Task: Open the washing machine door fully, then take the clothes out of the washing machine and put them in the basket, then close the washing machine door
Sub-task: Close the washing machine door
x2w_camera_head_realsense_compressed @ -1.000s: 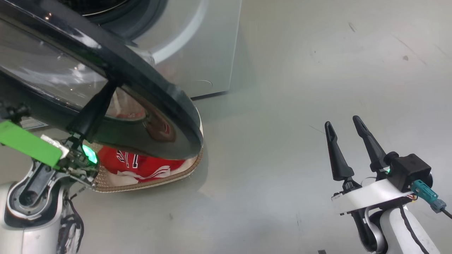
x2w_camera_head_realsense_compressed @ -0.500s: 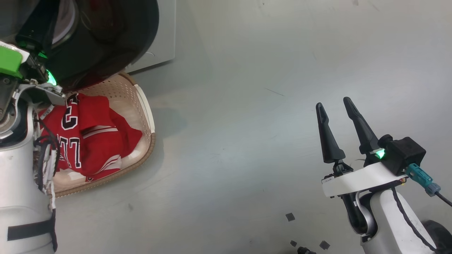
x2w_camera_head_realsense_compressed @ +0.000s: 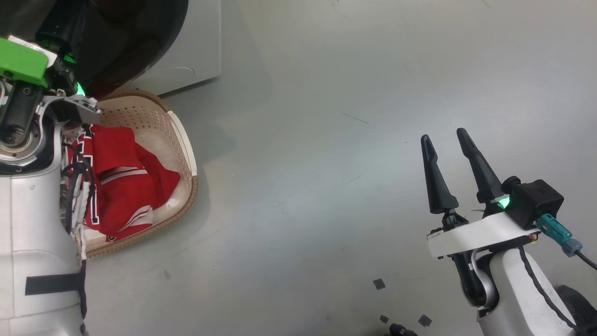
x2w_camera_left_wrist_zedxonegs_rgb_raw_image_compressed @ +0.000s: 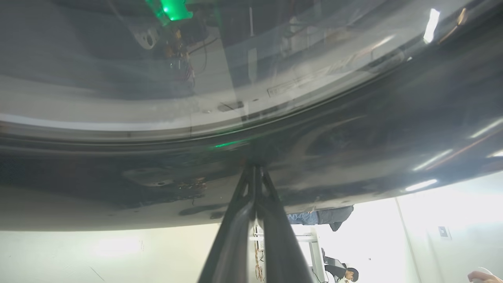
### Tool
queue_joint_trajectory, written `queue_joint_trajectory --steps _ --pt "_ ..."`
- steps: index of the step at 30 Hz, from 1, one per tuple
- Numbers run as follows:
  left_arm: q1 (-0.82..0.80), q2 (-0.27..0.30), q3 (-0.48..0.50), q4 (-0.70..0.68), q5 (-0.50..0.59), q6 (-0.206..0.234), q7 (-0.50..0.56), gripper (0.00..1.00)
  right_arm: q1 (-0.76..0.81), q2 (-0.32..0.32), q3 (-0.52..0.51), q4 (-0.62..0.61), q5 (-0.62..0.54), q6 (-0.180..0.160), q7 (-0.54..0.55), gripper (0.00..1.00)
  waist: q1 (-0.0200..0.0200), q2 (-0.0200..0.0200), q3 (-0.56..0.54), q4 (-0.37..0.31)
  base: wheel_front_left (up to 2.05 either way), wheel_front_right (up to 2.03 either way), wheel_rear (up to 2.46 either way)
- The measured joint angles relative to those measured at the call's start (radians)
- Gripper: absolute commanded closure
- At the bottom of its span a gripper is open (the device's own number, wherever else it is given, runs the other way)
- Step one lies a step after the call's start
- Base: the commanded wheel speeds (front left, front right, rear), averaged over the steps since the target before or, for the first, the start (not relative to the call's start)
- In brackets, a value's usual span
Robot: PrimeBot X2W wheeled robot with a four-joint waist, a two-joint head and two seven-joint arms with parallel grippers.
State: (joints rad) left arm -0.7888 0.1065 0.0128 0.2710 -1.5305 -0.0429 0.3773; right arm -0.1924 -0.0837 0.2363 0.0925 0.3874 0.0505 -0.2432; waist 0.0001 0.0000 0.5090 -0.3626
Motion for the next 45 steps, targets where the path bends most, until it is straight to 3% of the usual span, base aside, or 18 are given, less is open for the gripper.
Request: queue_joint_trajectory --steps 10,27,30,31,32,41,43,45 --pt "0.03 -0.022 0.007 0.04 -0.034 -0.053 0.001 1.0 -0.003 -0.001 -0.02 0.017 -0.001 0.0 0.0 0.0 0.0 0.0 -0.019 0.039 0.0 0.0 0.0" --pt "0.362 -0.064 0.082 -0.048 -0.14 -0.077 -0.044 1.0 0.006 -0.036 -0.055 0.043 -0.021 -0.001 -0.002 0.0 0.0 0.0 -0.104 0.149 0.0 0.0 0.0" --pt "0.406 -0.069 0.082 -0.107 -0.143 -0.077 -0.054 0.53 0.018 -0.045 -0.062 0.044 -0.022 -0.001 -0.005 0.0 -0.0001 0.0 -0.123 0.175 0.0 0.0 0.0" --pt "0.417 -0.069 0.082 -0.125 -0.144 -0.077 -0.054 0.31 0.022 -0.047 -0.063 0.044 -0.023 -0.001 -0.007 0.0 -0.0001 0.0 -0.13 0.183 0.0 0.0 0.0" --pt "0.428 -0.07 0.08 -0.14 -0.144 -0.077 -0.055 0.0 0.025 -0.049 -0.064 0.044 -0.025 -0.002 -0.009 0.0 -0.0001 0.0 -0.136 0.192 0.0 0.0 0.0" --pt "0.549 -0.071 0.083 -0.257 -0.12 -0.077 -0.117 0.0 0.049 -0.061 -0.073 0.046 -0.033 -0.011 -0.009 0.0 -0.0001 0.0 -0.197 0.265 0.0 0.0 0.0" --pt "0.57 -0.071 0.082 -0.281 -0.09 -0.077 -0.137 0.0 0.058 -0.063 -0.075 0.046 -0.034 -0.018 -0.009 0.0 -0.0001 0.0 -0.211 0.278 0.0 0.0 0.0" --pt "0.6 -0.064 0.076 -0.314 0.012 -0.077 -0.174 0.0 0.065 -0.066 -0.076 0.046 -0.036 -0.018 -0.009 0.0 0.0 0.0 -0.23 0.296 0.0 0.0 0.0"
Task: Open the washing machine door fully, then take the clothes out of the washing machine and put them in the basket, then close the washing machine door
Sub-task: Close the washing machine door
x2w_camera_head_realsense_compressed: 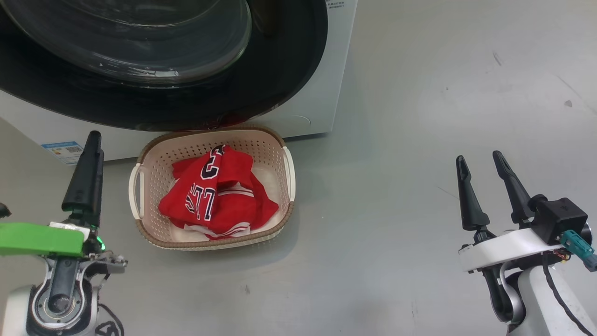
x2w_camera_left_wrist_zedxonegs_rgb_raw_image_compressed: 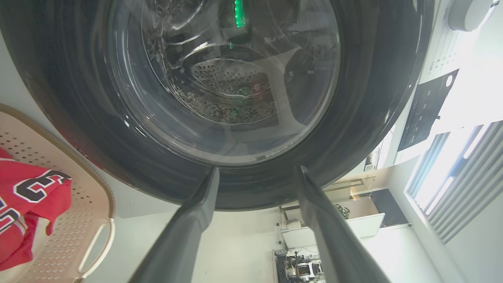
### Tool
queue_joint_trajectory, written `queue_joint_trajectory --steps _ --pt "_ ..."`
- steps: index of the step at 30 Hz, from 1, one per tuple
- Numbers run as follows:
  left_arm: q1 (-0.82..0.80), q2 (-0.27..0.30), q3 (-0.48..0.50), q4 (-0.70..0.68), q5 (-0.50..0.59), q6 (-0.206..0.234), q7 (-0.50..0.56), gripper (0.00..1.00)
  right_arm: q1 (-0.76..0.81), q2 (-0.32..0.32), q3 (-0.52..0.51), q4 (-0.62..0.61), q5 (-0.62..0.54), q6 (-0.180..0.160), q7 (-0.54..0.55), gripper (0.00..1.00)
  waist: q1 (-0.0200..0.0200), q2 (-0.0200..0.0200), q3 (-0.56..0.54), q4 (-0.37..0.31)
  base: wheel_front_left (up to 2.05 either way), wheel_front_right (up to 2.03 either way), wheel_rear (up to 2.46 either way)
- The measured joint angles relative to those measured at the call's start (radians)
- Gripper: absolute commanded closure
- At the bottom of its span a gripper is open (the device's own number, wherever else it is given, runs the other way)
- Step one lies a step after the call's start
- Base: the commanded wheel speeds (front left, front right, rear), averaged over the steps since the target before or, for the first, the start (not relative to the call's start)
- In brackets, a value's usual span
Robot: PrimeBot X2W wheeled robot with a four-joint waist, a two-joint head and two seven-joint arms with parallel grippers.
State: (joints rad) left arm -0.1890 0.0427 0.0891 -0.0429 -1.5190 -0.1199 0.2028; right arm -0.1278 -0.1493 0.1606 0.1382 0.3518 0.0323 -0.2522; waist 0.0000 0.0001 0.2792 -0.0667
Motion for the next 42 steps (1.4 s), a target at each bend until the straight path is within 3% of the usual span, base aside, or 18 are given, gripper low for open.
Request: queue_joint_trajectory --steps 6,12,15,18,27,42 --pt "0.084 0.103 -0.02 -0.014 0.322 0.0 -0.115 0.0 0.013 -0.002 -0.001 0.0 -0.001 -0.002 0.0 0.0 0.0 0.0 -0.036 0.022 0.0 0.0 0.0" --pt "0.144 0.164 -0.058 -0.027 0.607 0.004 -0.22 0.0 0.031 -0.004 -0.004 -0.001 -0.001 -0.01 0.0 0.0 0.0 0.0 -0.063 0.031 0.0 0.0 0.0" --pt "0.164 0.202 -0.084 -0.034 0.757 0.045 -0.259 0.0 0.038 -0.006 -0.005 -0.001 -0.001 -0.013 0.0 0.0 -0.0001 0.0 -0.071 0.034 0.0 0.0 0.0" --pt "0.186 0.211 -0.11 -0.037 0.842 0.083 -0.286 0.0 0.042 -0.009 -0.006 -0.002 -0.003 -0.017 0.0 0.0 -0.0001 0.0 -0.08 0.037 0.0 0.0 0.0" --pt "0.235 0.202 -0.187 -0.04 0.974 0.169 -0.328 0.0 0.078 -0.013 -0.009 0.0 -0.004 -0.026 0.0 0.0 0.0 0.0 -0.108 0.05 0.0 0.0 0.0" --pt "0.297 0.158 -0.223 -0.051 1.025 0.213 -0.346 0.0 0.117 -0.01 0.007 -0.004 -0.004 -0.027 0.02 0.0 -0.0001 0.0 -0.144 0.068 0.0 0.0 0.0"
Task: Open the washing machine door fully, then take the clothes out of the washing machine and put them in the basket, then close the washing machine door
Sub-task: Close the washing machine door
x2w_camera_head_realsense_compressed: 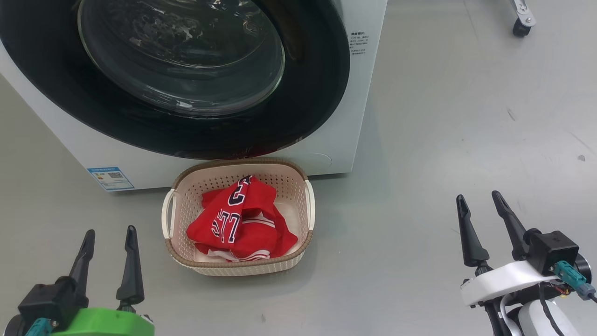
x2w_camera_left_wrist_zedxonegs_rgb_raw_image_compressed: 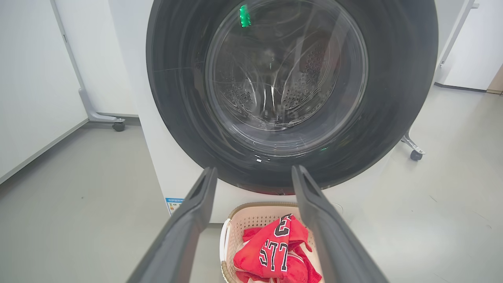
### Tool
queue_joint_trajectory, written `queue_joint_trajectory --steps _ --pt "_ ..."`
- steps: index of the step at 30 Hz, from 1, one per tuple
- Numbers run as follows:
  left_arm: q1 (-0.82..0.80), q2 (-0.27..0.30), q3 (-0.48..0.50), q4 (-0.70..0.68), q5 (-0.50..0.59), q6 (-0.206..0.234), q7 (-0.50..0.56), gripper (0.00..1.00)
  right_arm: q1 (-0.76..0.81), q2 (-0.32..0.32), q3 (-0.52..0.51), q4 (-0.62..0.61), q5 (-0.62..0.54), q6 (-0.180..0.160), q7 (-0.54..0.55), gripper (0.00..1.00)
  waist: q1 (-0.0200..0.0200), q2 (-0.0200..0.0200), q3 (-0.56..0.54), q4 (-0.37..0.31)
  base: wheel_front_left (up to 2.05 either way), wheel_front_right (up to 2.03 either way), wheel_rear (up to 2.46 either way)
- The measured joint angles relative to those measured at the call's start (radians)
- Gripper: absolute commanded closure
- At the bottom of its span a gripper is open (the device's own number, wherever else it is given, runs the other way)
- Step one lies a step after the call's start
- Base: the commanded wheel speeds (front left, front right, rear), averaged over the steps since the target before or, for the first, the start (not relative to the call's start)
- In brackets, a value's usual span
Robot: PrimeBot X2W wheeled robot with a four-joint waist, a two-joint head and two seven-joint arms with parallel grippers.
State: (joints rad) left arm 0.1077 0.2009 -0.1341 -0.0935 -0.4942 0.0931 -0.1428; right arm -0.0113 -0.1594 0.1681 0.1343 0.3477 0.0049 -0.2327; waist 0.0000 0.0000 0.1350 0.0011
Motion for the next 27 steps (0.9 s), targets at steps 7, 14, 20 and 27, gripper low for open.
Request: queue_joint_trajectory --steps 7,14,20,27 --pt "0.007 -0.016 -0.004 -0.011 0.024 0.006 -0.001 0.0 0.004 0.001 0.003 -0.009 0.0 0.0 0.007 0.0 0.0 0.0 -0.006 0.0 0.0 0.0 0.0" --pt "0.017 -0.028 -0.004 -0.019 0.035 0.008 -0.001 0.0 0.013 0.001 0.003 -0.016 0.0 -0.008 0.008 0.0 0.0 0.0 -0.009 0.002 0.0 0.0 0.0" --pt "0.02 -0.033 -0.004 -0.026 0.04 0.012 -0.001 0.0 0.015 0.001 0.003 -0.024 0.0 -0.008 0.012 0.0 0.0 0.0 -0.012 0.005 0.0 0.0 0.0" --pt "0.021 -0.038 -0.004 -0.039 0.056 0.016 -0.001 0.0 0.016 0.001 0.0 -0.034 0.0 -0.017 0.016 1.0 0.0 0.0 -0.012 0.007 0.0 0.0 0.0"
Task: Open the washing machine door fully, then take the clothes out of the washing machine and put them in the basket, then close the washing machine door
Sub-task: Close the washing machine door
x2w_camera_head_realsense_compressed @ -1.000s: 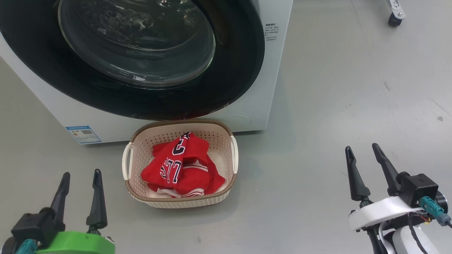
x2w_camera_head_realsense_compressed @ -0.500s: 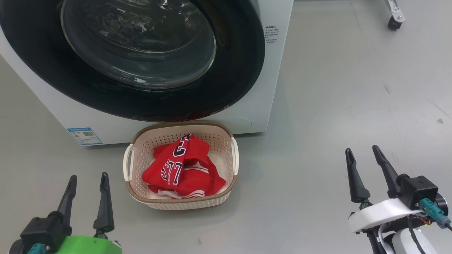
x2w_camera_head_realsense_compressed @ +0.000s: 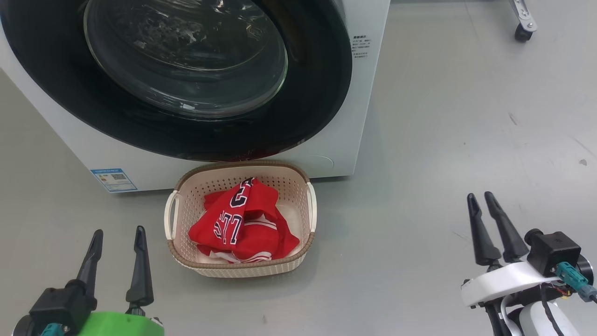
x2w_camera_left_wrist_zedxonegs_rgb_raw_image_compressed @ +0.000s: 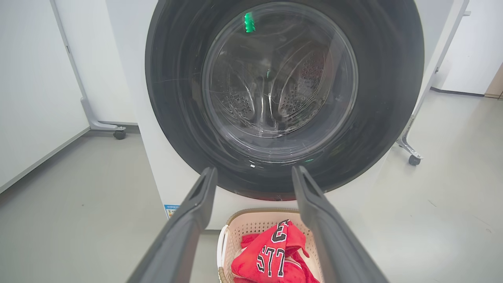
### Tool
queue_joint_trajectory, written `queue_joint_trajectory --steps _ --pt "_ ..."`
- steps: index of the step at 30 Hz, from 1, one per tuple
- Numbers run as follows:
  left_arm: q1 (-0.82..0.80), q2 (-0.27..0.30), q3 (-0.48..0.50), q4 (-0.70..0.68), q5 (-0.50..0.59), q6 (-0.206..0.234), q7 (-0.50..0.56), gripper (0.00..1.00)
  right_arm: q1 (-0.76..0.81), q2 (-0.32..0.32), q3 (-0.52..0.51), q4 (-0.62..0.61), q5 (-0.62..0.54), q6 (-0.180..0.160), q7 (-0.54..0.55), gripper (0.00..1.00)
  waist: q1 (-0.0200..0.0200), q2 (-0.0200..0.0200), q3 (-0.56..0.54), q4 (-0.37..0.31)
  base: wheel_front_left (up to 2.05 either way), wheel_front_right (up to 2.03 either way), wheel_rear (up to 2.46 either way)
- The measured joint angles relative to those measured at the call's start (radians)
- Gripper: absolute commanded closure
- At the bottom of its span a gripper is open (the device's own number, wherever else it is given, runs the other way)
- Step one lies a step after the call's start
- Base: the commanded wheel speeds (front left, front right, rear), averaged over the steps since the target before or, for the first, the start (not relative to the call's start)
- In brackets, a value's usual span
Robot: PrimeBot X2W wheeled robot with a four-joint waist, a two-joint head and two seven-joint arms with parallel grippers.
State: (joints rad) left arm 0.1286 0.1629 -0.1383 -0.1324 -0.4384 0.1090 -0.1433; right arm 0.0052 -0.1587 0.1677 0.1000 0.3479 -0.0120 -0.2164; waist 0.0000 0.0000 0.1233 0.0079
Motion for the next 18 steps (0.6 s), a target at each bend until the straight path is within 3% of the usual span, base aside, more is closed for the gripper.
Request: queue_joint_trajectory --steps 18 --pt "-0.004 -0.028 -0.047 -0.041 0.031 0.0 0.01 0.0 -0.07 -0.049 -0.016 -0.031 -0.007 0.011 0.032 1.0 0.0 0.0 0.039 0.046 0.0 0.0 0.0"
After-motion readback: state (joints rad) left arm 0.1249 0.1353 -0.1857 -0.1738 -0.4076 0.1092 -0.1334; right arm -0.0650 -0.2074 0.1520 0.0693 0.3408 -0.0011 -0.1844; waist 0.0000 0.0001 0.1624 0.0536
